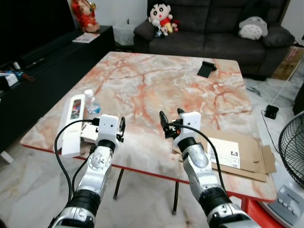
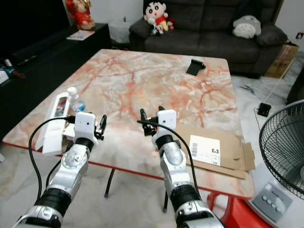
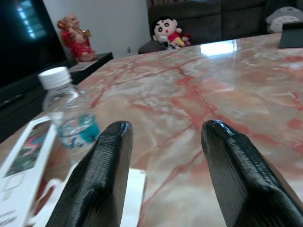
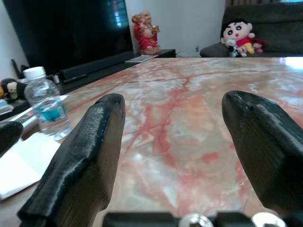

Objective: Picking trash to rubbish bin

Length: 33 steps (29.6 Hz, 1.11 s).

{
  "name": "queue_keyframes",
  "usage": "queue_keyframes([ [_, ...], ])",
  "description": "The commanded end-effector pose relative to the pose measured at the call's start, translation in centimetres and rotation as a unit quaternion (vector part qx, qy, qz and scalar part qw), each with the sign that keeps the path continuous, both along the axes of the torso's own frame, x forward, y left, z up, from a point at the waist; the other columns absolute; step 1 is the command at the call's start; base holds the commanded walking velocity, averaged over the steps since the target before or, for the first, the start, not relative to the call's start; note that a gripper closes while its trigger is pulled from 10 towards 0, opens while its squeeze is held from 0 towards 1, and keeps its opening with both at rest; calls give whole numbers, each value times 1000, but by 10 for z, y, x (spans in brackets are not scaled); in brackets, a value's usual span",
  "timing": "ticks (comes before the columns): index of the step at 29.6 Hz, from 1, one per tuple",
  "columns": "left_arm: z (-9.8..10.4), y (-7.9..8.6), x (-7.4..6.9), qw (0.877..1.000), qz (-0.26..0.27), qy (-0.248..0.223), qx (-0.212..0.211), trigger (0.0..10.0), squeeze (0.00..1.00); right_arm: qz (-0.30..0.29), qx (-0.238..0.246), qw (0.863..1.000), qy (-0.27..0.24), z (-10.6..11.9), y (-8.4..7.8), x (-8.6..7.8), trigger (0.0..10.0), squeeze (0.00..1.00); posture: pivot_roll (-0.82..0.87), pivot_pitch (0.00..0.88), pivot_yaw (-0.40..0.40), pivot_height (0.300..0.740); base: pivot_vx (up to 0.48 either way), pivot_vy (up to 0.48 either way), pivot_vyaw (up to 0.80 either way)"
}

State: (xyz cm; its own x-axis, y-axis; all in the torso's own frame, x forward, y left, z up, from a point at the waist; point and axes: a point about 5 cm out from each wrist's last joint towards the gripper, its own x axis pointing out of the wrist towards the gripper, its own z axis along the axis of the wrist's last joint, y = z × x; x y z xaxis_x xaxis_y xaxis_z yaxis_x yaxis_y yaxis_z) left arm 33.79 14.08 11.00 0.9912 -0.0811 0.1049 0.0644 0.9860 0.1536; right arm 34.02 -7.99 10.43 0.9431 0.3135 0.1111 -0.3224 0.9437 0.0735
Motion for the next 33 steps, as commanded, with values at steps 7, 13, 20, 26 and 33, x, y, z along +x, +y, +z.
queue_keyframes([
  [7, 1, 2, 0, 1000, 2, -1, 4, 10000, 0, 7, -10, 1000, 2, -2, 3, -2, 10000, 0, -48, 0, 11, 740, 319, 0, 0],
  [13, 1, 2, 0, 1000, 2, -1, 4, 10000, 0, 15, 5, 1000, 5, -1, 5, -2, 10000, 0, -46, 0, 12, 740, 305, 0, 0],
  [20, 2, 2, 1, 1000, 2, -2, 4, 10000, 0, 15, 0, 1000, 3, -2, 5, -3, 10000, 0, -47, 0, 12, 740, 303, 0, 0],
  [26, 2, 3, 1, 1000, 2, -3, 4, 10000, 0, 15, 9, 1000, 4, -2, 5, -3, 10000, 0, -45, 0, 14, 740, 303, 0, 0],
  [33, 2, 3, 0, 1000, 1, -3, 5, 10000, 0, 25, 9, 1000, -5, 0, 8, -4, 10000, 0, -45, 0, 14, 740, 302, 0, -354],
])
